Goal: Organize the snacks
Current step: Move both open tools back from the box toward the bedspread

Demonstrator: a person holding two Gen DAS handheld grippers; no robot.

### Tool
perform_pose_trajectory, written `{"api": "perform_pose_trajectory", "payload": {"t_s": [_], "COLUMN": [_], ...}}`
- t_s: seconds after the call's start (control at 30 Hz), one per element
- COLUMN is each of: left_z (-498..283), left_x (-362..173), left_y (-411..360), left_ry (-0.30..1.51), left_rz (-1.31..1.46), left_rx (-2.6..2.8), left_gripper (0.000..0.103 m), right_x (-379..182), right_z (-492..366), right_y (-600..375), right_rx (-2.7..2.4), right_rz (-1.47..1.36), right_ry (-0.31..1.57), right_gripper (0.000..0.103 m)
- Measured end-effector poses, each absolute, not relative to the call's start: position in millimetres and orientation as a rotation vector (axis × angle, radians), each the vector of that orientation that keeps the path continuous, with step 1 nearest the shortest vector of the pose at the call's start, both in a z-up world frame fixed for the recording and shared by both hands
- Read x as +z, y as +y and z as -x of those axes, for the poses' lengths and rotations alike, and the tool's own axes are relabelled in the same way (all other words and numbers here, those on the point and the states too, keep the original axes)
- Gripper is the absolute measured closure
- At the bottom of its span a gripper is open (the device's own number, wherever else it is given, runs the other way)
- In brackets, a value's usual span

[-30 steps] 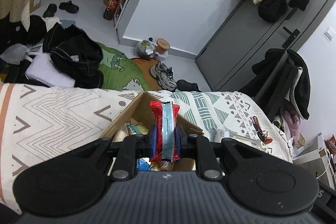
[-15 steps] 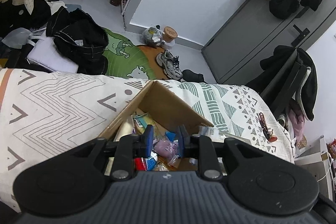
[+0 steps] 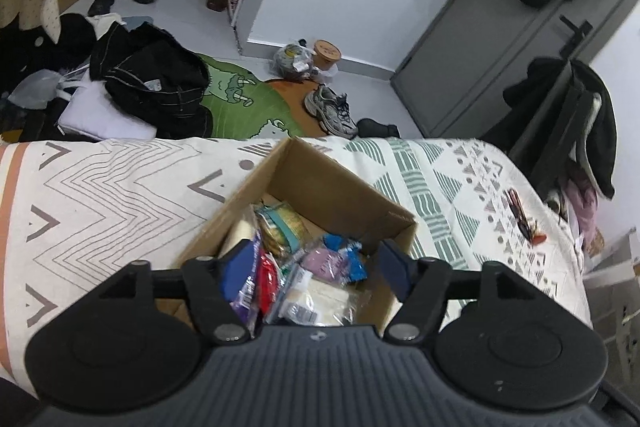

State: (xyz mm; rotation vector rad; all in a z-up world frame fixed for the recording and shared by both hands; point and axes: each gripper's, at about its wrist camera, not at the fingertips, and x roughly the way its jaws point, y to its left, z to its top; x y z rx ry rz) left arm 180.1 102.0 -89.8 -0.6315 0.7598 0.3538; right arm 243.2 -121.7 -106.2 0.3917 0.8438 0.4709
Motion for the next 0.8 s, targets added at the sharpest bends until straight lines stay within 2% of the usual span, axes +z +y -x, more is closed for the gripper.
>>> {"api": "perform_pose_trajectory", "payload": {"t_s": [0.5, 0.57, 0.73, 0.8], "left_z": [-192.8, -196.1, -201.4, -202.4], "left_x": [-84.7, -82.6, -80.9, -81.2], "left_y": [40.6, 33.2, 15.7, 10.1], "left_ry": [0.772, 0.767, 0.767, 0.764], "left_rz": [0.504, 0.492, 0.452, 0.451], "left_rx": [0.276, 0.264, 0.236, 0.219], "left_gripper": [0.017, 0.017, 0.015, 0.014], "right_x": [-107.6, -108.3, -110.4, -111.8], "right_z": [-231.5, -230.6, -230.4, -231.1], "right_y": [-210.8, -221.8, -246.5, -253.6], "right_rx": [0.316, 0.3, 0.275, 0.275], "right_rz": [-0.38, -0.385, -0.397, -0.386], "right_ry": [0.799, 0.788, 0.767, 0.76], "right_gripper": [0.02, 0.011, 0.0, 0.0]}}
